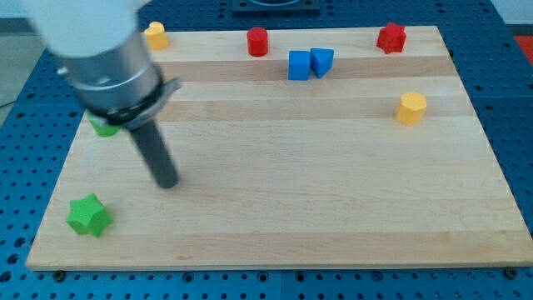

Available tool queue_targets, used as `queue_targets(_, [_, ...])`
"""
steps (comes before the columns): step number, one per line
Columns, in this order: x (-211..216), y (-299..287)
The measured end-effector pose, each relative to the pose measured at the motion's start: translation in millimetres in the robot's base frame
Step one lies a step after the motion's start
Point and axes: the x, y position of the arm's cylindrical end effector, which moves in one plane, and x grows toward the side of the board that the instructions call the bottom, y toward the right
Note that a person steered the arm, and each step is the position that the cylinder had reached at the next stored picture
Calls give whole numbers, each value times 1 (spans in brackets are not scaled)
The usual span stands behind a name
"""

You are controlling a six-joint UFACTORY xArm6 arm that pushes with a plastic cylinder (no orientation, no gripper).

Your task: Move the blue cube to the right of the green star

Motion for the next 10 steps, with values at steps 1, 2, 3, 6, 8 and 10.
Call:
queue_targets(1, [-4,18])
queue_targets(2, [-4,22])
queue_targets(3, [-23,74])
queue_targets(6, [-140,181])
queue_targets(8, [-141,181])
queue_targets(10, [-151,85])
